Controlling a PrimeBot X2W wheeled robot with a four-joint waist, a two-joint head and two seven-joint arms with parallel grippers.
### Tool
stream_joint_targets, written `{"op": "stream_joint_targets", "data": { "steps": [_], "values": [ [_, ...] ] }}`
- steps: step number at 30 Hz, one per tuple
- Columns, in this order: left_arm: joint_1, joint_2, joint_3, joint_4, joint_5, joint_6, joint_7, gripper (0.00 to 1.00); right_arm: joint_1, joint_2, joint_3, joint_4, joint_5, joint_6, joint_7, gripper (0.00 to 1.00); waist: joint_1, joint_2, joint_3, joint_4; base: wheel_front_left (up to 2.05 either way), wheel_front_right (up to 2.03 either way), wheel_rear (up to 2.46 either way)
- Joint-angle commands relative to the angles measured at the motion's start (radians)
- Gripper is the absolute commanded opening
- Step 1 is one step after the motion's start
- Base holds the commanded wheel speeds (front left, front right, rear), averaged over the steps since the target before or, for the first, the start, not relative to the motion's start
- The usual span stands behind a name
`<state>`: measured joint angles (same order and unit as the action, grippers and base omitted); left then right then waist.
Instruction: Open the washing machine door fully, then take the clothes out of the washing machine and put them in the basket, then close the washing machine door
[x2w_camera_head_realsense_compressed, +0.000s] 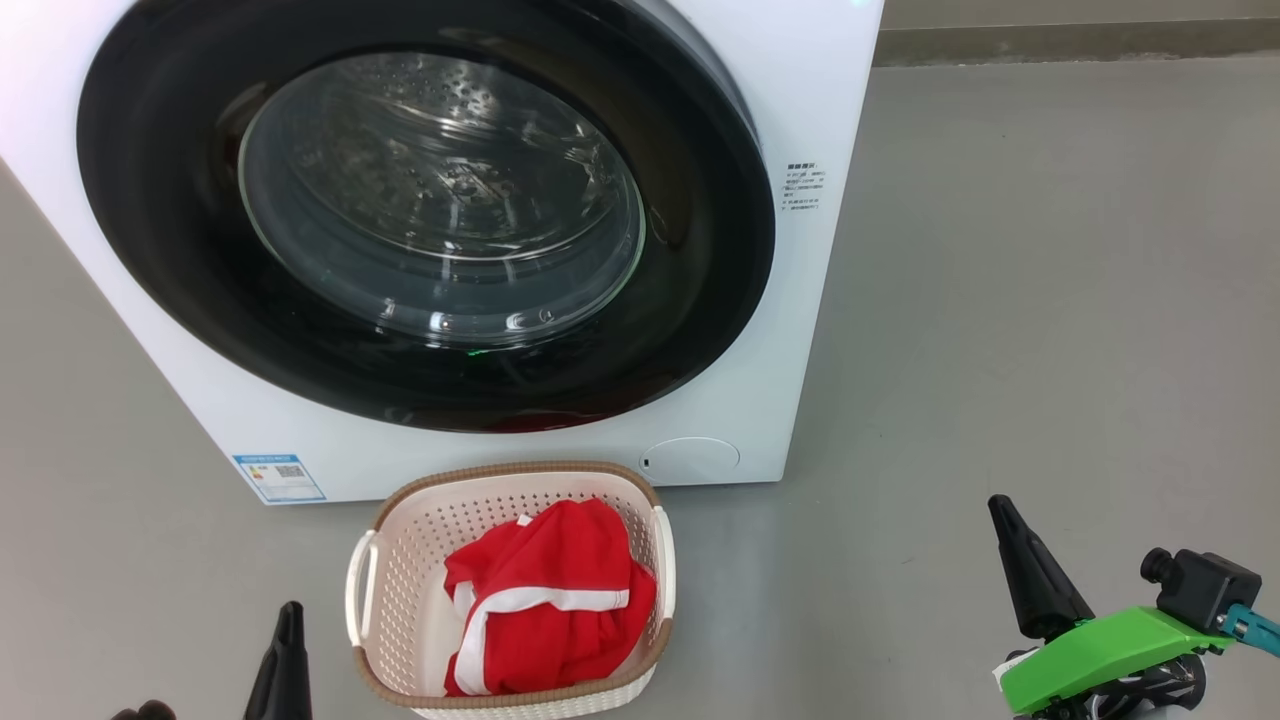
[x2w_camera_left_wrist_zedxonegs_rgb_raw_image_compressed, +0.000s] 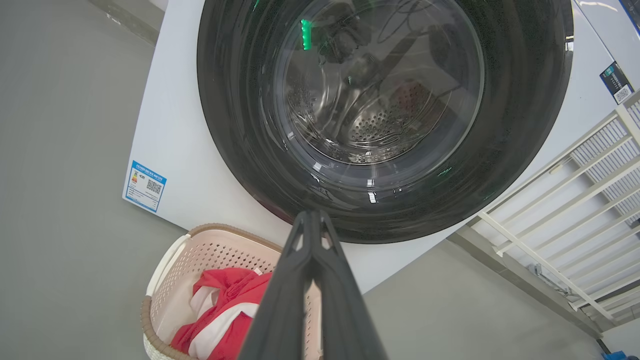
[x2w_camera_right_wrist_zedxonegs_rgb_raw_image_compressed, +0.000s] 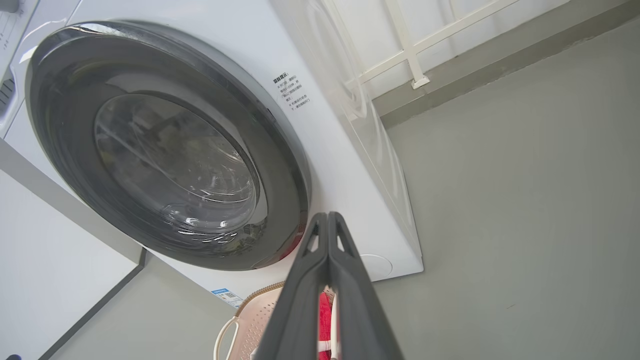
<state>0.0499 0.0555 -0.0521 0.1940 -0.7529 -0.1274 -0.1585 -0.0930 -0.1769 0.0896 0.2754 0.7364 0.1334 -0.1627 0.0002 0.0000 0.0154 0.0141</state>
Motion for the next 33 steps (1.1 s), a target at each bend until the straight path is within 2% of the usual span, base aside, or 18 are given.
{"op": "stream_joint_targets", "data": {
  "steps": [1, 33],
  "values": [
    [-0.045, 0.015, 0.018, -0.018, -0.026, -0.001, 0.004, 0.00, -0.024, -0.003, -0.004, -0.026, 0.026, -0.001, 0.006, 0.00, -0.0002, 0.0000, 0.000, 0.000, 0.00, 0.00, 0.00],
    [-0.084, 0.014, 0.061, 0.006, -0.323, -0.002, 0.090, 0.00, -0.020, 0.038, -0.069, -0.028, 0.325, -0.001, 0.096, 0.00, -0.0002, 0.0000, -0.004, -0.005, 0.00, 0.00, 0.00]
  ]
}}
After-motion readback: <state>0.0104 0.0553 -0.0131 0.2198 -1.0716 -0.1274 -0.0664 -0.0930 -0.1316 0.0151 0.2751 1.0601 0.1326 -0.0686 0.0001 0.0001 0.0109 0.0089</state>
